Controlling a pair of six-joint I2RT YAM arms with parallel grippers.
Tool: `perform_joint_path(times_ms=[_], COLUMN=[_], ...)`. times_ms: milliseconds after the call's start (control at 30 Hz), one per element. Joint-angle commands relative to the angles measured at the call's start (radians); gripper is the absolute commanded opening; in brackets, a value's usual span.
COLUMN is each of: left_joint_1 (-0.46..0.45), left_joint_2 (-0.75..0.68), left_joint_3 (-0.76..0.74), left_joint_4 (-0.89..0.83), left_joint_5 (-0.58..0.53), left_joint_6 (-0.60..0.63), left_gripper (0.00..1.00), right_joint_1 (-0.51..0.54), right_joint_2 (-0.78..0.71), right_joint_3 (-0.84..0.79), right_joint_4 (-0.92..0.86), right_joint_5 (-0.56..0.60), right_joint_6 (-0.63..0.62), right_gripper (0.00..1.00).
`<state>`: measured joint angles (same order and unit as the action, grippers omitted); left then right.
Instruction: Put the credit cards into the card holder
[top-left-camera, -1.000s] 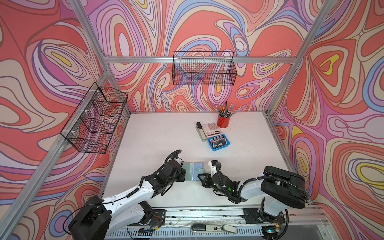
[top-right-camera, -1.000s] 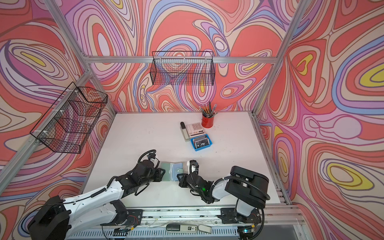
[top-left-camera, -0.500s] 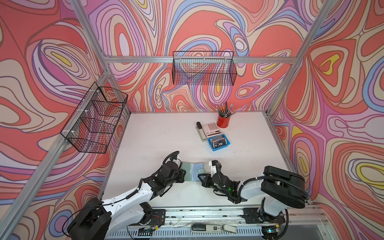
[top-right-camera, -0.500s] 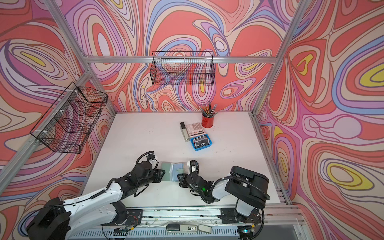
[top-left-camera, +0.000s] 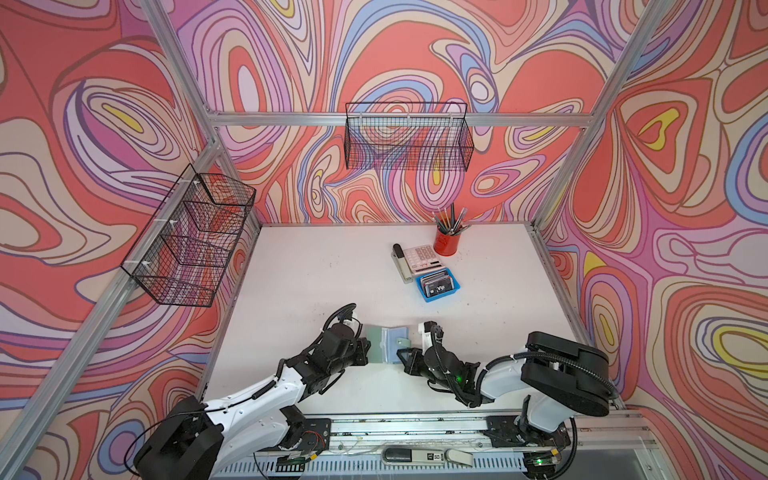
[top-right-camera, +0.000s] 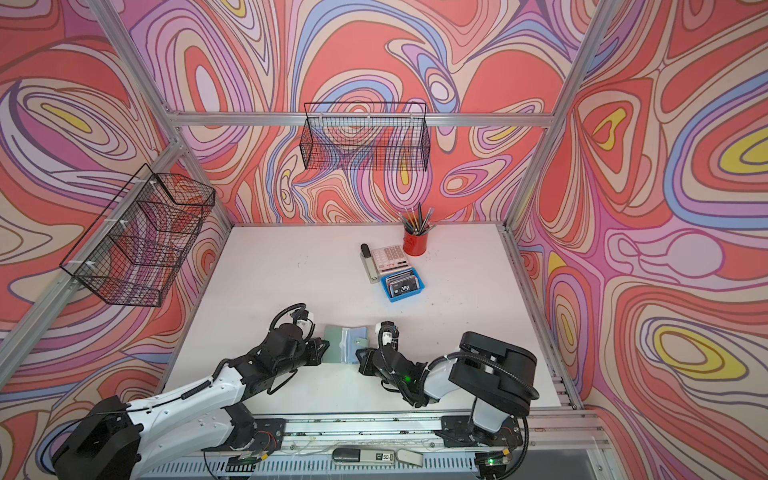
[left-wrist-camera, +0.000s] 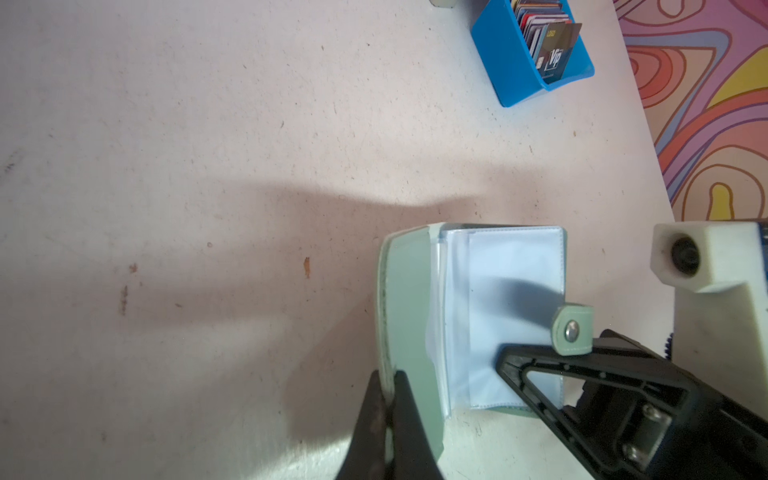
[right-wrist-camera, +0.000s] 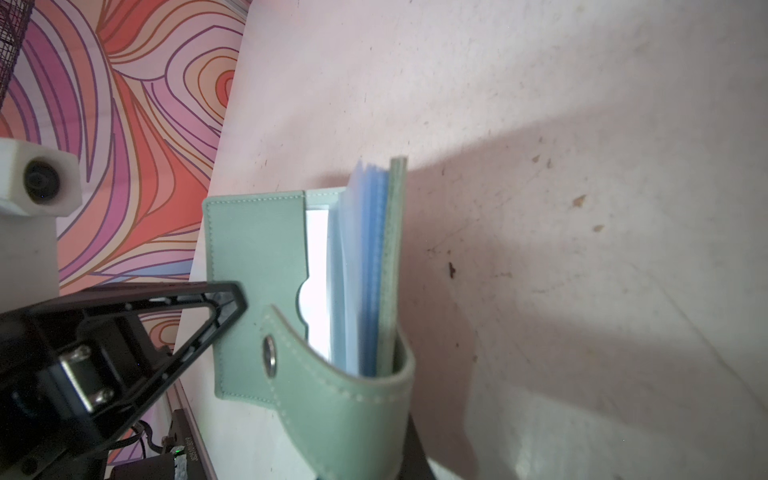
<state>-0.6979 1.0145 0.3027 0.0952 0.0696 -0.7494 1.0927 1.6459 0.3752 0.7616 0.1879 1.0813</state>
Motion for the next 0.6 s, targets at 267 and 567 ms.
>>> perform_joint_path(times_ms=[267,567], left_joint_1=[0.009,0.009], left_joint_2=[0.015,0.027], left_joint_3=[0.041,0.082], left_joint_4=[-0.151,-0.213], left_joint_5=[-0.018,0.01], left_joint_6=[-0.067,-0.076], left_gripper=[0.0,0.0], right_joint_1=[0.006,0.041], right_joint_2=[-0.149,-0.327], right_joint_3=[0.053,0.144], right_joint_4=[-0.283,-0.521], right_joint_5=[0.129,0.252], right_joint_6=[-0.053,-0.177], right_gripper=[0.3,0.29])
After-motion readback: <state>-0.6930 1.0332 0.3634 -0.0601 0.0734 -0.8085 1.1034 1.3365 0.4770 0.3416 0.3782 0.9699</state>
